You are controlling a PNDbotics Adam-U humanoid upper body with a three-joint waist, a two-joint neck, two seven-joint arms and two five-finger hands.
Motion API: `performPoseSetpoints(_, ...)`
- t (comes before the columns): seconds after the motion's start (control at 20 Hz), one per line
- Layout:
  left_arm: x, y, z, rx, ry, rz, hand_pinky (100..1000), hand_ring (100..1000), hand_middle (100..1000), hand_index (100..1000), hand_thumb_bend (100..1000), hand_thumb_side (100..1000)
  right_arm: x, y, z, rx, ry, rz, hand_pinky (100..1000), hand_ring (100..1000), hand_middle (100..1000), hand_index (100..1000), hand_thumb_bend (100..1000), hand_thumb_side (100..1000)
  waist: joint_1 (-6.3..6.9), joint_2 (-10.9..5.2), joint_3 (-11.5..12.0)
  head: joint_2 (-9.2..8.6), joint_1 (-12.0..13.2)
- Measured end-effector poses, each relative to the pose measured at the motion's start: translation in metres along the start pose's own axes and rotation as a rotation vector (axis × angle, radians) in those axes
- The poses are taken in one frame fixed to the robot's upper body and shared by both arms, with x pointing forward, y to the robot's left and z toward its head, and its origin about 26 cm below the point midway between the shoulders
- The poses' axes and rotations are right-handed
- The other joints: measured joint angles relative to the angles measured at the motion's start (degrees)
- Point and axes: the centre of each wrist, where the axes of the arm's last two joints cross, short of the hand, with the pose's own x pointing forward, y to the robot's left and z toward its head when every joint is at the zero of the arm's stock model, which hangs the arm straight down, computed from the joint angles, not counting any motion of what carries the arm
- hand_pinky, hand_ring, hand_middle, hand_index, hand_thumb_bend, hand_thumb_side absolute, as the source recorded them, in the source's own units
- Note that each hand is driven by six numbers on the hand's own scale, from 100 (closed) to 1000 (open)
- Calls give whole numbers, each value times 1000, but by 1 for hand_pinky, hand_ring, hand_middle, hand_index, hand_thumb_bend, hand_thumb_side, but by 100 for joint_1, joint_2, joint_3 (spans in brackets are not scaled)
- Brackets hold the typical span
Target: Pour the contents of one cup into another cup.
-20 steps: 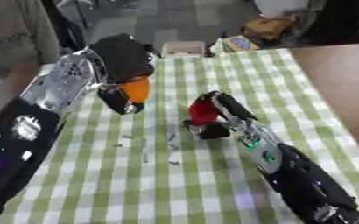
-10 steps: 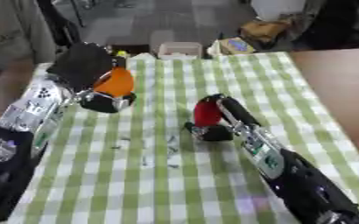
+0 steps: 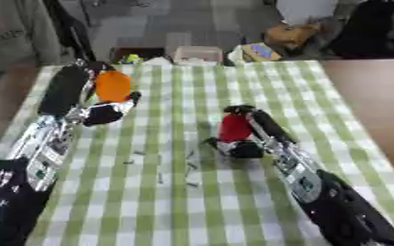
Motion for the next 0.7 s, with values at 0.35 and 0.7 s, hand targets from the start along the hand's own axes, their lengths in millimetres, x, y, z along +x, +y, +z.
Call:
performPoseSetpoints(0.35, -24, -15, 16, 63, 78, 181, 295, 307, 404, 714, 1000, 756, 7, -6, -2, -41, -4, -35, 656, 713, 675, 872, 522, 557, -53, 62, -91, -4, 110)
performPoseSetpoints(0.7, -26, -12, 18, 127, 67, 218, 411, 460, 537, 758, 1000, 828, 14, -11, -2, -89, -22, -68, 667, 734, 732, 876, 549, 574, -104, 88, -110, -4, 122)
